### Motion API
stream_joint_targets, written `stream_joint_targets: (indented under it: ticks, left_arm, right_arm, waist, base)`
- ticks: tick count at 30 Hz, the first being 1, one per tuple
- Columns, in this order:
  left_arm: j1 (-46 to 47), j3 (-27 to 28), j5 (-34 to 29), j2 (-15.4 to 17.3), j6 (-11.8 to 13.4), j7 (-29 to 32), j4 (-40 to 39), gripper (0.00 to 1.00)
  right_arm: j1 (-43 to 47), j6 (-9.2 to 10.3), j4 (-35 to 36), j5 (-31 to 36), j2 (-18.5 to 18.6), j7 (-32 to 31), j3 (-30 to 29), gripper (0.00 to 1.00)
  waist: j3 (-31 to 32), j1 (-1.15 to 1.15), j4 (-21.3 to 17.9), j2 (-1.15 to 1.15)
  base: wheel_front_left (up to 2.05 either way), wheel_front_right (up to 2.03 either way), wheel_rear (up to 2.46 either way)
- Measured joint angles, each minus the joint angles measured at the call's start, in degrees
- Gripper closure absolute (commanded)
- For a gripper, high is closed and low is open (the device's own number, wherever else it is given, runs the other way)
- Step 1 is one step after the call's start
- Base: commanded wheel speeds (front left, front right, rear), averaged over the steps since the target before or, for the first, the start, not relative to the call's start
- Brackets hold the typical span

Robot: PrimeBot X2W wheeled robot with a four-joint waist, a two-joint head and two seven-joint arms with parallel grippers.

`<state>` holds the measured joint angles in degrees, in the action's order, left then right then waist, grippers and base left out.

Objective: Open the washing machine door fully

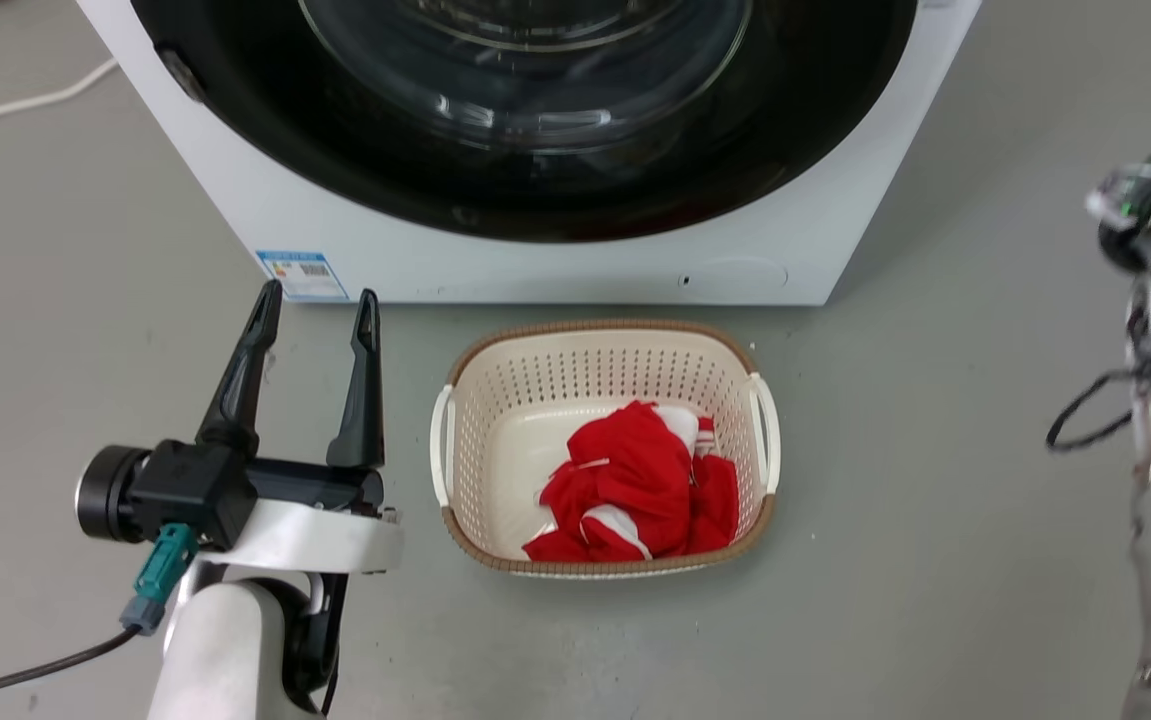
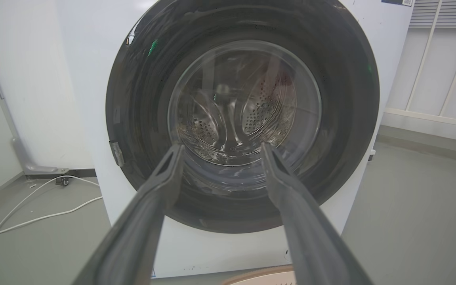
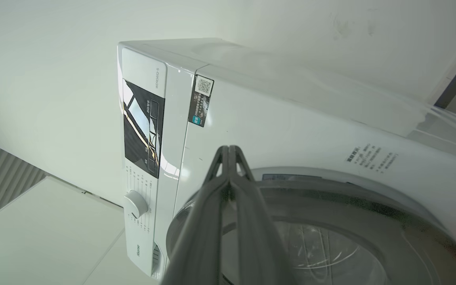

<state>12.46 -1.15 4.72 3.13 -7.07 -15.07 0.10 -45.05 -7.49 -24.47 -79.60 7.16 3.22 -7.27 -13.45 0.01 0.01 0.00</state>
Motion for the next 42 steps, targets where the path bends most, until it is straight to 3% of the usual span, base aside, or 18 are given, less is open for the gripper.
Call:
stream_joint_targets:
  ticks: [10,17,31,42]
  left_arm:
    - [3.5,0.1,0.1,0.3,-0.3,0.0,-1.4,0.00]
    - [5.1,-0.2,0.5,0.4,-0.3,0.0,-1.4,0.00]
    - [7.4,0.3,0.7,0.6,-0.4,0.0,-2.1,0.00]
    - [7.8,0.0,0.7,0.7,-0.4,0.0,-1.9,0.00]
  right_arm:
    - [-20.6,0.00,-18.1,6.6,4.4,-11.4,1.8,1.00]
    - [-30.2,0.00,-25.6,12.9,5.0,-19.5,5.1,1.00]
    - [-39.7,-0.01,-36.0,21.5,3.4,-23.5,5.4,1.00]
    - [-39.3,0.00,-36.7,19.8,2.6,-31.4,3.4,1.00]
  waist:
    - [-6.2,0.00,0.7,0.00]
    - [-9.3,0.00,1.1,0.00]
    - [-13.7,0.00,1.8,0.00]
    - [-13.7,0.00,1.8,0.00]
  base:
    - [0.00,0.00,0.00]
    - [0.00,0.00,0.00]
    - [0.00,0.00,0.00]
    - [0.00,0.00,0.00]
